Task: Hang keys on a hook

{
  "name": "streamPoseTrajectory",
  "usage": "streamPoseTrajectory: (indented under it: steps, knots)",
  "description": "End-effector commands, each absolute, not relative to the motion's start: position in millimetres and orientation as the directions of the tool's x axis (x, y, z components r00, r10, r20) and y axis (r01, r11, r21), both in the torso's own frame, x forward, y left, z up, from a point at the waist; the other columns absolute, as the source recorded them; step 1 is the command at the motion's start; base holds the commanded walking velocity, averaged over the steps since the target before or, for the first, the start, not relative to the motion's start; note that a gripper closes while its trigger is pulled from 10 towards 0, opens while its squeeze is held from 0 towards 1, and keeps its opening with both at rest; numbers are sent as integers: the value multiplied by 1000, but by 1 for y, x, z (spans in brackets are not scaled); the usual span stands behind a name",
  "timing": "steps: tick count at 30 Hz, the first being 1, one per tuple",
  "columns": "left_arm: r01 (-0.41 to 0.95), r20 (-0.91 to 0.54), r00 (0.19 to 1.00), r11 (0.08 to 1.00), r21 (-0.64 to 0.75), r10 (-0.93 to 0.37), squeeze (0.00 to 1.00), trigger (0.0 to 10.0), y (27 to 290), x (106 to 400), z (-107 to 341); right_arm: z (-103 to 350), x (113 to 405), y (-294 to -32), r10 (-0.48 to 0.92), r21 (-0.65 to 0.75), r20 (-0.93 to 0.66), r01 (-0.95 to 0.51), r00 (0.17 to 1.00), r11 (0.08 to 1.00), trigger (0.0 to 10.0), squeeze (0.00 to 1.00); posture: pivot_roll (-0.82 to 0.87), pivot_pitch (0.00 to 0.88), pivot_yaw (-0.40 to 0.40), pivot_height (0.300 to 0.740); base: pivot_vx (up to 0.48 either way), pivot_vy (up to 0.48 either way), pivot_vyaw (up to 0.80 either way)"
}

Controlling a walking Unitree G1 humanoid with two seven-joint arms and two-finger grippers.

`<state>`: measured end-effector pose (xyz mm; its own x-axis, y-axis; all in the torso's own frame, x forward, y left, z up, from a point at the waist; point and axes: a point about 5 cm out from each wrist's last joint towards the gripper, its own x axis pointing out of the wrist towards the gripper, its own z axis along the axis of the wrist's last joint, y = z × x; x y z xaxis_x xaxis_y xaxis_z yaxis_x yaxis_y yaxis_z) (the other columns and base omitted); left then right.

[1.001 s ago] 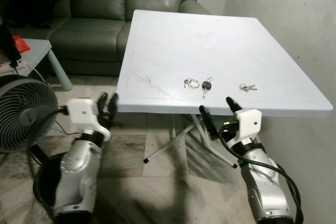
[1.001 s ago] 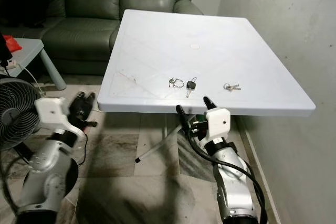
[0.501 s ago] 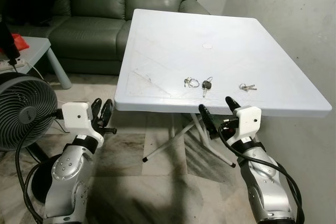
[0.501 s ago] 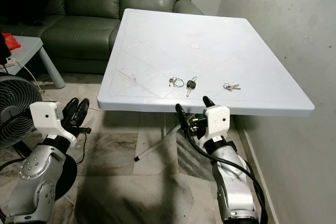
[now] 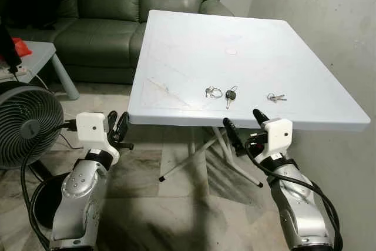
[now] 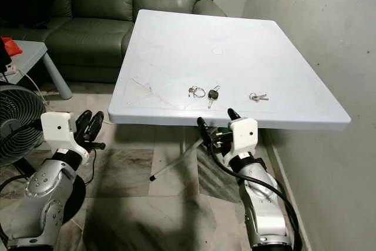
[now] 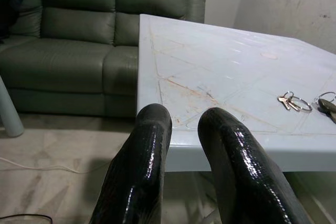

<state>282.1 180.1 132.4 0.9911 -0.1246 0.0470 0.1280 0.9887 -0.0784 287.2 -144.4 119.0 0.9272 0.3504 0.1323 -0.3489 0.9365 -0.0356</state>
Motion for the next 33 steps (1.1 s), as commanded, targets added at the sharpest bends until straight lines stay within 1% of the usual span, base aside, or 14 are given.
streamPoseTrajectory:
  steps: [1,9,33]
  knots:
    - [132,62,990,989,-65,-128,0,10000,179,285,139,123,287,-145,345,-41,143,-342,928,939,10000,0,-13,0,-70,740,311,0,0]
    - [143,63,988,987,-67,-139,0,10000,177,287,140,124,288,-145,346,-43,145,-344,927,938,10000,0,-15,0,-70,740,346,0,0]
    - [162,61,986,984,-80,-157,0,10000,174,288,141,122,284,-144,362,-48,136,-358,922,932,10000,0,-21,0,-73,740,404,0,0]
